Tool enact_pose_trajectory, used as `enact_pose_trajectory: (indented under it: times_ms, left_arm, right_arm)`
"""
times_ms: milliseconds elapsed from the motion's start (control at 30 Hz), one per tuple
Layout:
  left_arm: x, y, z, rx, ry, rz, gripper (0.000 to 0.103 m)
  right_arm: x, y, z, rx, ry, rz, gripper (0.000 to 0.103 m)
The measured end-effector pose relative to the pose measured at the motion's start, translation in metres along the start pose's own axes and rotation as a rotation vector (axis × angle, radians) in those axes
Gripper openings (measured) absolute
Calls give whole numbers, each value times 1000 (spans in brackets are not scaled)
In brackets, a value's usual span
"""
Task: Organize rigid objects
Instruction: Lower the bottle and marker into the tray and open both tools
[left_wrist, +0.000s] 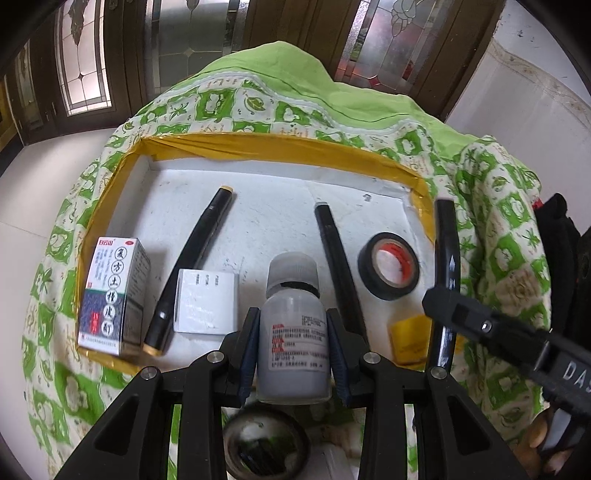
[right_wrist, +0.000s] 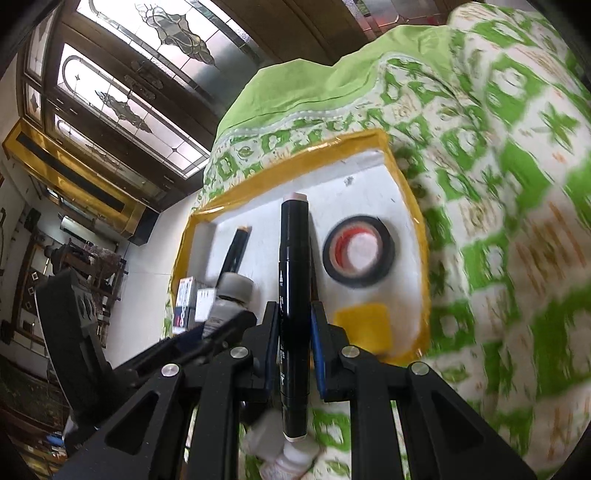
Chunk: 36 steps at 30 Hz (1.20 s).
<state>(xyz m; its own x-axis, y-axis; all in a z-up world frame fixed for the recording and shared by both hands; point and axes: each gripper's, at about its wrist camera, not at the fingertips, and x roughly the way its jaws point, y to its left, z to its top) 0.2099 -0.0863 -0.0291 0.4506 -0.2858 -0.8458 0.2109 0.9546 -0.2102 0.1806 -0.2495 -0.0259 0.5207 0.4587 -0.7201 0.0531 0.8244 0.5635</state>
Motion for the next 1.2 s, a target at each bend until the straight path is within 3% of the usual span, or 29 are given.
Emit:
enact_pose_trajectory:
  times_ms: [533,833,1033,1200]
  left_arm:
    - [18,22,9,-21,6,37,36]
    - [18,25,6,-3,-5,49,36]
    - [25,25,9,-20,2,52,36]
    - [25,22,7,-10,7,38,36]
  right_arm:
    - [55,20,16,-55,78,23,15]
    - [83,27,15,-103,100,-7,14]
    - [93,25,16,-141,85,-51,14]
    - [92,11,23,-93,64,-42,14]
